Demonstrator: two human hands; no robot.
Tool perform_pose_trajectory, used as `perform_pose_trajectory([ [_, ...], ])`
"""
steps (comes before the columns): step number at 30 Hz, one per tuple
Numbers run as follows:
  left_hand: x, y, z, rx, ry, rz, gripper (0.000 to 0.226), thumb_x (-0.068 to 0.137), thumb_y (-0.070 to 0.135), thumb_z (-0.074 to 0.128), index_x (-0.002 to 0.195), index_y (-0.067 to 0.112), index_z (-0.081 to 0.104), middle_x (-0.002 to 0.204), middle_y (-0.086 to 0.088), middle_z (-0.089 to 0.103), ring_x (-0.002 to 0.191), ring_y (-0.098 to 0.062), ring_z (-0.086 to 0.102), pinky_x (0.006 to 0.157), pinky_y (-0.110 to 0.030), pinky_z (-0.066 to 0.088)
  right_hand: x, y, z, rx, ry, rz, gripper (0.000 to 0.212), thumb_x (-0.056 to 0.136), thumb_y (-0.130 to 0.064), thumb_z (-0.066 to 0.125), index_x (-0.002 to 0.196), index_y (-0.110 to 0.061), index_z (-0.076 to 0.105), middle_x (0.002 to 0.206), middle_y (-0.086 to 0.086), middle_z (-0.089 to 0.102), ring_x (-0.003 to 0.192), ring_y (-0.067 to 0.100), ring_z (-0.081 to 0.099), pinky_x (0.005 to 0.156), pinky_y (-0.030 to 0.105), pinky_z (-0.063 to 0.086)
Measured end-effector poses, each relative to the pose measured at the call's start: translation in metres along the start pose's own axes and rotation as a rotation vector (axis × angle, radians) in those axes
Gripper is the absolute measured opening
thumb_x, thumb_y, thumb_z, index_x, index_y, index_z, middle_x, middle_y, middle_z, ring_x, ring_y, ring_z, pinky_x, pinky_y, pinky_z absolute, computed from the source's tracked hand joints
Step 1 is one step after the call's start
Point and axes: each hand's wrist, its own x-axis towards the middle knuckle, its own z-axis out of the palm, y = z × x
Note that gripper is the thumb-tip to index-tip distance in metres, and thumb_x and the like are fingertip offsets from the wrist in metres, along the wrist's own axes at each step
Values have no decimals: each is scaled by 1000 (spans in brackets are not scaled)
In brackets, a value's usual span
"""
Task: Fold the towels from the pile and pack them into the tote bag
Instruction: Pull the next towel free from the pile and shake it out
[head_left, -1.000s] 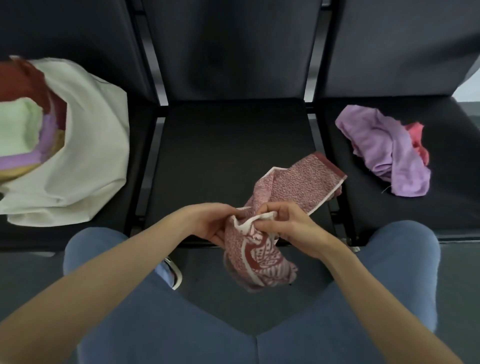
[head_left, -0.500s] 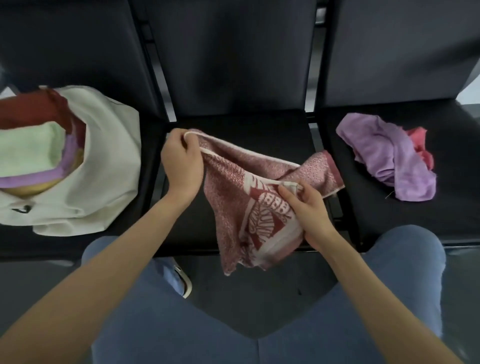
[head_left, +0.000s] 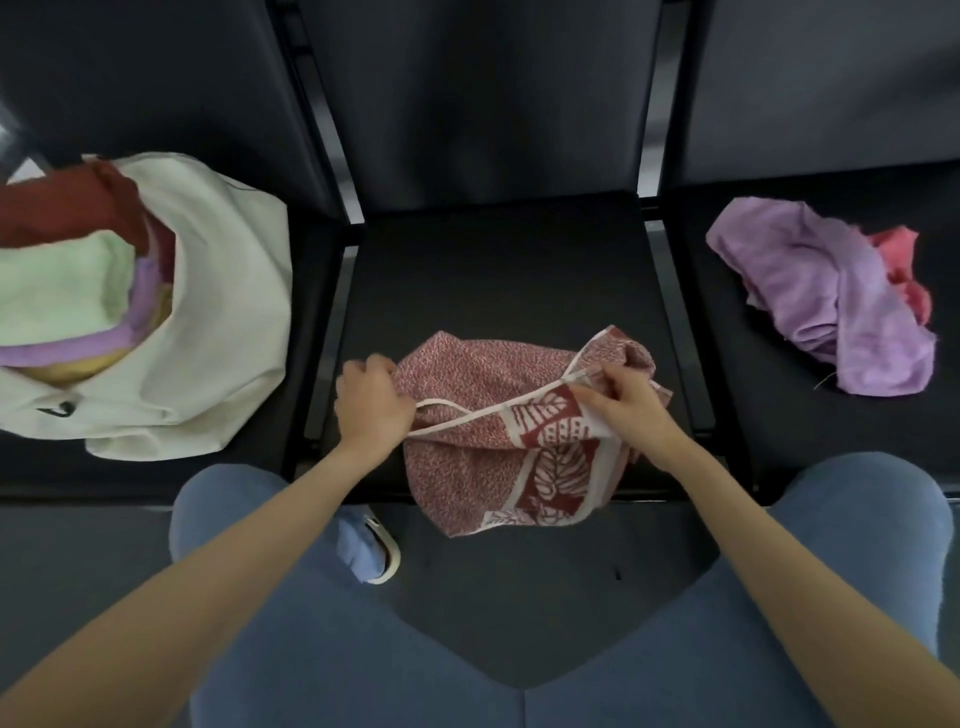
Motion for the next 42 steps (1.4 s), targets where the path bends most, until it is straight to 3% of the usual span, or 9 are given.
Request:
perform_pose_trajectory([
  [2,-1,28,3,-35,77,211,35,84,6,59,119,8,58,122,-14,53,112,-28,52,91,-32,42,1,9,-6,80,18,47,14,93,-11,57,93,2,62,82,7,66,74,16,64,67,27,51],
  [5,10,80,15,-157,-151,384,32,92,10,57,124,13,59,122,-1,58,107,-9,54,88,-17,40,-4,12,-10,289,75,133,17,94,-7,49,80,-6,58,68,-3,62,60,7,61,56,16,48],
  [9,37,148,52,-264,-390,316,24,92,16,63,115,12,68,114,-2,67,104,-12,61,88,-21,46,-2,13,-9,468,174,199,26,85,-10,43,61,-18,36,58,-4,43,52,10,42,53,27,34],
  [14,56,189,107,-223,-451,154,29,89,33,68,106,10,72,107,-5,70,102,-18,64,90,-30,51,1,23,-14,505,217,275,35,87,-17,41,52,-24,42,57,-8,45,54,7,43,58,27,36],
  [21,49,199,128,-281,-417,152,23,85,22,73,107,14,71,109,-3,68,100,-14,61,87,-23,46,8,31,-36,257,197,131,12,94,-13,55,91,-5,62,83,3,63,74,10,58,67,23,47],
  [24,44,194,112,-448,-378,240,17,86,17,70,103,14,72,96,4,68,87,-5,62,82,-21,49,9,32,-43,140,271,-17,2,90,-12,64,88,-11,65,78,-6,64,71,1,59,64,12,46],
  [31,25,187,68,-497,-512,353,13,84,13,73,96,15,74,90,6,71,79,2,67,71,-11,52,9,26,-45,4,524,-212,3,85,-15,69,85,-17,68,83,-5,61,76,4,56,67,11,43],
  [36,20,185,58,-410,-593,496,16,85,12,71,100,8,73,91,3,71,81,4,66,73,-11,51,9,26,-46,76,520,-168,9,84,-15,71,84,-20,64,75,-12,63,68,0,58,63,16,47],
  [42,18,183,58,-361,-625,549,13,86,11,69,97,13,73,89,4,71,82,2,66,75,-12,52,11,30,-48,108,491,-152,28,84,-14,71,109,-23,62,79,-11,64,70,2,57,65,13,45],
])
